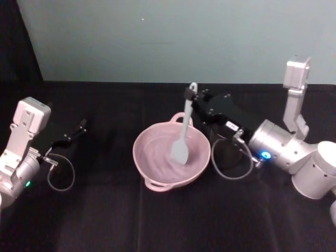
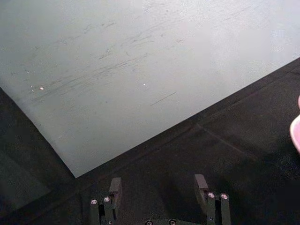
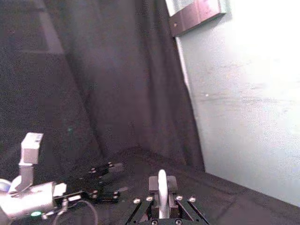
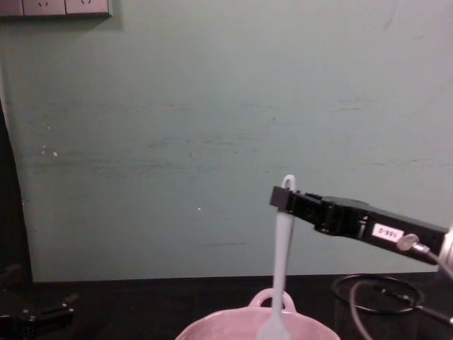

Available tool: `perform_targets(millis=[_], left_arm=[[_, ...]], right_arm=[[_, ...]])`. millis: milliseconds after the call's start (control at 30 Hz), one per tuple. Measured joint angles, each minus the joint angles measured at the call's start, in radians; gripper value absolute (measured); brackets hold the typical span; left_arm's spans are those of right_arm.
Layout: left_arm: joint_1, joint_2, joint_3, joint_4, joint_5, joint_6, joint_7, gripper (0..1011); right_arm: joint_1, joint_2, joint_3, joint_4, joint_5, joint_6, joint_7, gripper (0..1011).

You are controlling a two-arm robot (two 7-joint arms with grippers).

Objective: Use the one hand to pick up the spoon and stir the clear water in the bowl.

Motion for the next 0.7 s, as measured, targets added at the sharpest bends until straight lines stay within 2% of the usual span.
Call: perform_targets(millis=[267,433,467,700], left_arm=[[0.000,0.000,0.000,0.000,0.000,0.000,0.000,1011],[0.000,0.000,0.000,0.000,0.000,0.000,0.000,1011],[0.000,0.000,0.000,0.000,0.000,0.000,0.000,1011],[0.000,0.000,0.000,0.000,0.000,0.000,0.000,1011]], right_arm=[[0.030,-0.040,-0.043,0.031,0.000,0.003,0.022,109],[0.093,-0.088,-0.072,0.119,-0.006,-0.009,0.047,109],[0.093,-0.088,-0.072,0.119,-0.006,-0.009,0.047,109],[0.182,-0.141,-0.087,0.255,-0.021,-0.026,0.076,109]])
